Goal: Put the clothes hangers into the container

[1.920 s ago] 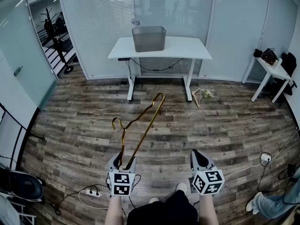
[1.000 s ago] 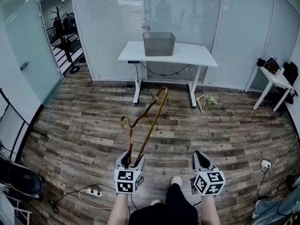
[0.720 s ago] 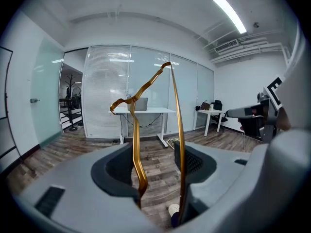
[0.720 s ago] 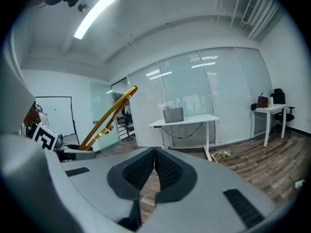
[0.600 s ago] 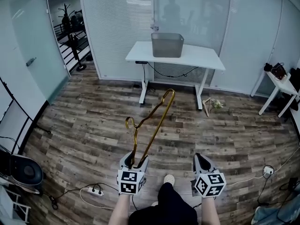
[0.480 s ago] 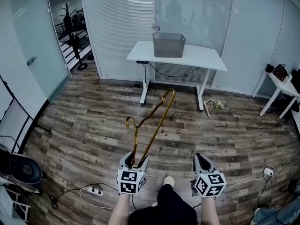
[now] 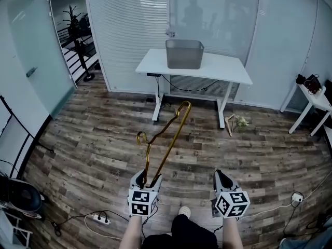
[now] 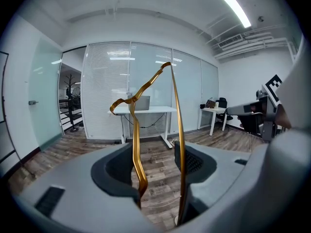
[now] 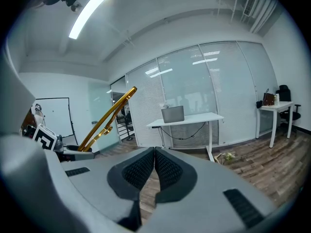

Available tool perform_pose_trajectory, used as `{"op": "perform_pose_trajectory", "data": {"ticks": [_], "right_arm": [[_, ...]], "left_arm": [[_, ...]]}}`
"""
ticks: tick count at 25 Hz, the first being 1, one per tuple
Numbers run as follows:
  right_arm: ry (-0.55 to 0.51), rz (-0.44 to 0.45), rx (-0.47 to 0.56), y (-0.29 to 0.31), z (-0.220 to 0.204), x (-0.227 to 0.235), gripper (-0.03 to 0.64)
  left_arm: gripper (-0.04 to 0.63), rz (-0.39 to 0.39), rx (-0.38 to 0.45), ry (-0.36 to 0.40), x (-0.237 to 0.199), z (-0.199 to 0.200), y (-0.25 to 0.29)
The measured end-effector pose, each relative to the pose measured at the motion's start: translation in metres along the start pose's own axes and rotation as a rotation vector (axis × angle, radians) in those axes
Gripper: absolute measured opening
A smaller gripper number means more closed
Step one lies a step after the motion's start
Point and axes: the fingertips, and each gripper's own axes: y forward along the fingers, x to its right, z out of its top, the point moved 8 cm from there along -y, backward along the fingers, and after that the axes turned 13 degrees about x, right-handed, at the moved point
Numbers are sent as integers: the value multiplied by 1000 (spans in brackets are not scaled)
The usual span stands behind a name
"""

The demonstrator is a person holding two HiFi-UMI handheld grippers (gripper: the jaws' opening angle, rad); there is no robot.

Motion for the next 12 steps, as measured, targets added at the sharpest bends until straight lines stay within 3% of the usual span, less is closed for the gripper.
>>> {"op": "perform_pose_trajectory", "data": {"ticks": [12], "right_arm": [[4,32,-7,80,13,52,28]], "left_arm": [[262,9,-15,5,0,11,88]]}}
